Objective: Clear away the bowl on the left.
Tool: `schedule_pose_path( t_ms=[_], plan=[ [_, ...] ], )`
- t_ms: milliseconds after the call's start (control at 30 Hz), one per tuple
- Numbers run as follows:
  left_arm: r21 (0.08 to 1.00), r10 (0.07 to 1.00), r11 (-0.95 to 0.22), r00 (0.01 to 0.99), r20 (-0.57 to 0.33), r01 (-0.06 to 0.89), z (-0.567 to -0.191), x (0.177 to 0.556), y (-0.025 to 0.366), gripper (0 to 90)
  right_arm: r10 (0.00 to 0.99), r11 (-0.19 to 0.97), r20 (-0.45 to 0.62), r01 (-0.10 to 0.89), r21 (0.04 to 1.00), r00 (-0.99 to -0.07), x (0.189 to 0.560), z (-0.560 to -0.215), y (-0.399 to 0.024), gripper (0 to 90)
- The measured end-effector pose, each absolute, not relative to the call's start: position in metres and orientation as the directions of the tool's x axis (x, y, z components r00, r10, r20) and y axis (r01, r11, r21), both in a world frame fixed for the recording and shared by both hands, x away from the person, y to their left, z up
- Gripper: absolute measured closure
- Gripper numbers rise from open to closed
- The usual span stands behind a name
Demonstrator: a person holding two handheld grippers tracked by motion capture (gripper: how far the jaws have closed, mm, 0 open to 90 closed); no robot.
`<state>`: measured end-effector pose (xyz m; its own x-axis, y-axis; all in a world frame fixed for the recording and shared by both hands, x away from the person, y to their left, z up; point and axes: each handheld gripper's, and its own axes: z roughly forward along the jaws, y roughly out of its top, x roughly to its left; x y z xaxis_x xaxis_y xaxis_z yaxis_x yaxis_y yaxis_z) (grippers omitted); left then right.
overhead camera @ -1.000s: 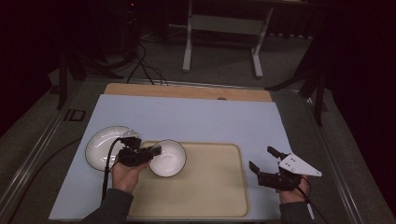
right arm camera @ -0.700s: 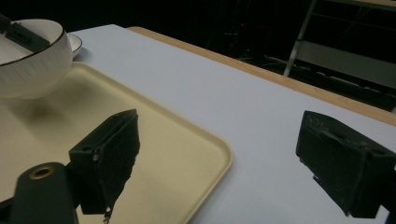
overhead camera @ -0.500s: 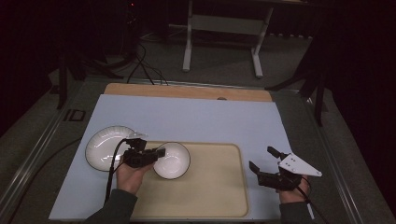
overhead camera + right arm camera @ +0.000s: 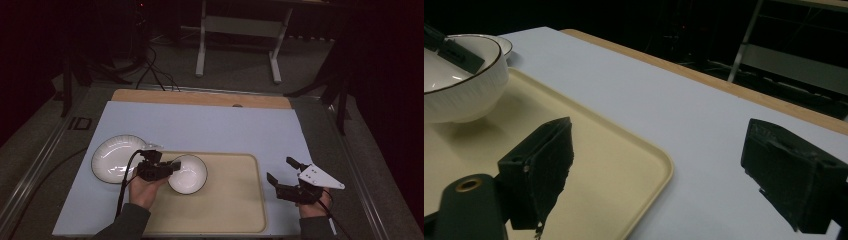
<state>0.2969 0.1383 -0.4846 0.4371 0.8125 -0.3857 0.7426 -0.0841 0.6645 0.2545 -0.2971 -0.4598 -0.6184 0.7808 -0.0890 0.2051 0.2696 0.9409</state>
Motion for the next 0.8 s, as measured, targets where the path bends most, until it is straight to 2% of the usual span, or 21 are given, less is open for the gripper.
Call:
schedule_pose_path(
  t_ms=[800],
  plan=[
    [0.650,0.813,-0.110,0.444,-0.377,0.752,-0.4926,0.2980,0.1275,78.3,0.779,0.270,-0.089,0.203,0.941,-0.621,0.2545,-0.4596,-0.2970,13.1]
  ],
)
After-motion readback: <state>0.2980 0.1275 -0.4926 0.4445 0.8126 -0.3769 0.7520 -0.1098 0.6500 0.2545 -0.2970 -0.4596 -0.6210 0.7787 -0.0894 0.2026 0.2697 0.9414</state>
